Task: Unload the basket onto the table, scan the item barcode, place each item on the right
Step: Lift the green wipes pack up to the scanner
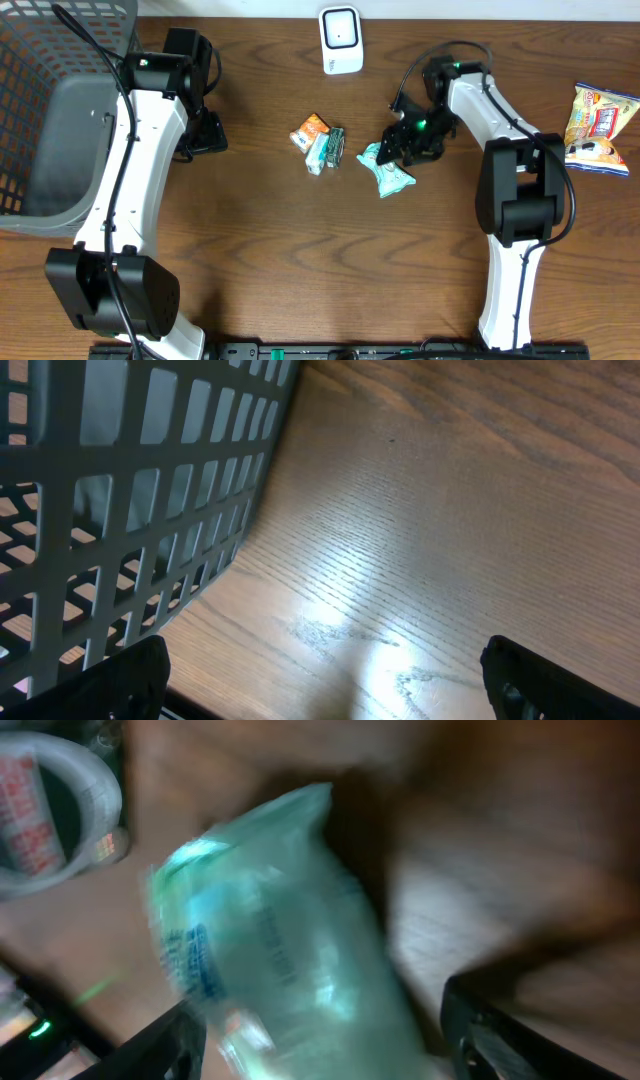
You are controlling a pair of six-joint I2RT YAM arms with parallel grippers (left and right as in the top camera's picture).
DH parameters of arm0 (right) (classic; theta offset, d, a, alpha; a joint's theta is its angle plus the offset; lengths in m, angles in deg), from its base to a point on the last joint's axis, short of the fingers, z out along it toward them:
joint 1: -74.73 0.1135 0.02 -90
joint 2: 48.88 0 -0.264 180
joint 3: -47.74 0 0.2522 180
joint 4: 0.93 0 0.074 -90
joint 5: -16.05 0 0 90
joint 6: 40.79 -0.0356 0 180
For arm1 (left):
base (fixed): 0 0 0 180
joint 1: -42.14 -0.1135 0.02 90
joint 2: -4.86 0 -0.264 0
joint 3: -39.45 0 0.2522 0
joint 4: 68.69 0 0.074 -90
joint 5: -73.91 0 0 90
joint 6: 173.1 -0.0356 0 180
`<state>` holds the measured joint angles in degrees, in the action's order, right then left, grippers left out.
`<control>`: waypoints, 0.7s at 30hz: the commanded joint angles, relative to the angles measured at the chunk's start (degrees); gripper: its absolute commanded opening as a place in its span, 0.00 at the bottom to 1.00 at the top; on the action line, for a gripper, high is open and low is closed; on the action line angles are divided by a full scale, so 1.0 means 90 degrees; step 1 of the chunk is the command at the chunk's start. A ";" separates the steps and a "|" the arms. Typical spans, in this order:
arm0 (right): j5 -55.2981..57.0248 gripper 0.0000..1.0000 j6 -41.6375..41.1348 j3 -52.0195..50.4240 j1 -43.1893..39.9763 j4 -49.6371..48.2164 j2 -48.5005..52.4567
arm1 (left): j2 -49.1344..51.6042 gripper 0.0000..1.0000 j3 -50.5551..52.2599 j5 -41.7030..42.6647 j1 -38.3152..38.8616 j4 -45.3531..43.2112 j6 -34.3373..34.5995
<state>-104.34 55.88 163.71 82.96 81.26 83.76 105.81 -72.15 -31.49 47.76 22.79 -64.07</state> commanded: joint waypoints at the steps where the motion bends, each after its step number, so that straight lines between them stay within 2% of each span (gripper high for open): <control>1: -0.0503 0.67 0.0097 -0.0471 0.0051 -0.0350 -0.0117 | -0.0007 0.98 0.0027 -0.0129 -0.0017 0.0024 -0.0083; 3: -0.0559 0.57 0.0092 -0.0656 0.0063 -0.0498 -0.0117 | -0.0007 0.98 0.0027 -0.0129 -0.0017 0.0024 -0.0083; 4: -0.0549 0.48 0.0073 -0.0743 0.0075 -0.0566 -0.0117 | -0.0007 0.98 0.0027 -0.0129 -0.0017 0.0024 -0.0083; 6: -0.0544 0.23 0.0070 -0.0840 0.0085 -0.0651 -0.0117 | -0.0010 0.98 0.0027 -0.0129 -0.0017 0.0024 -0.0083; 9: -0.0546 0.01 -0.0238 -0.0811 0.0085 -0.0648 -0.0119 | -0.0007 0.98 0.0027 -0.0129 -0.0017 0.0024 -0.0085; 14: -0.0517 0.01 -0.0634 -0.0214 0.0085 -0.0386 -0.0131 | -0.0007 0.98 0.0027 -0.0129 -0.0017 0.0024 -0.0083; 18: -0.0068 0.01 -0.1098 0.0928 0.0146 -0.0100 -0.0131 | -0.0010 0.98 0.0027 -0.0129 -0.0017 0.0024 -0.0083; 21: 0.0403 0.01 -0.1467 0.1787 0.0299 -0.0350 -0.0131 | -0.0007 0.98 0.0027 -0.0129 -0.0017 0.0024 -0.0083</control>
<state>-104.82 47.62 172.63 83.81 79.79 82.93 105.81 -72.15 -31.49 47.76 22.81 -64.07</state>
